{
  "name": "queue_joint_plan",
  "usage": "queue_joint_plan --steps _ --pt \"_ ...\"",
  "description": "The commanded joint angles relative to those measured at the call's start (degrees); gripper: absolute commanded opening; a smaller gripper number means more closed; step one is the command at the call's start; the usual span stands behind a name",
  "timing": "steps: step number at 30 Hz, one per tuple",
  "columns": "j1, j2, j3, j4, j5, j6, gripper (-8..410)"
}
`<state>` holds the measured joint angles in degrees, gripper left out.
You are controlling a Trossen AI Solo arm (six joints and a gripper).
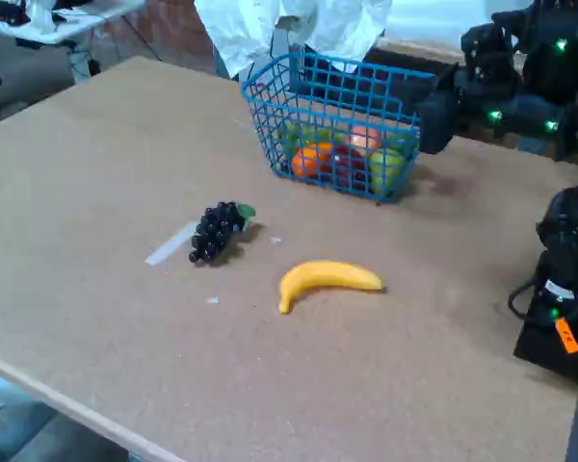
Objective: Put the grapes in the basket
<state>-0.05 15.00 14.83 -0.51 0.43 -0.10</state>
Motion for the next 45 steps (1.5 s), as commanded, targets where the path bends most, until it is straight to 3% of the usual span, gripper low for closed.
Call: queue_joint_plan --steps 1,28,40,45 --pt "0.0 0.0 0.0 0.3 0.0 -0.1 0" --pt "0.0 0.0 0.0 0.3 0.0 0.0 0" --pt "0.0 0.0 0.0 1.6 0.0 3.7 0" --pt "0.0 0.0 0.0 2.9 -0.1 14.4 0"
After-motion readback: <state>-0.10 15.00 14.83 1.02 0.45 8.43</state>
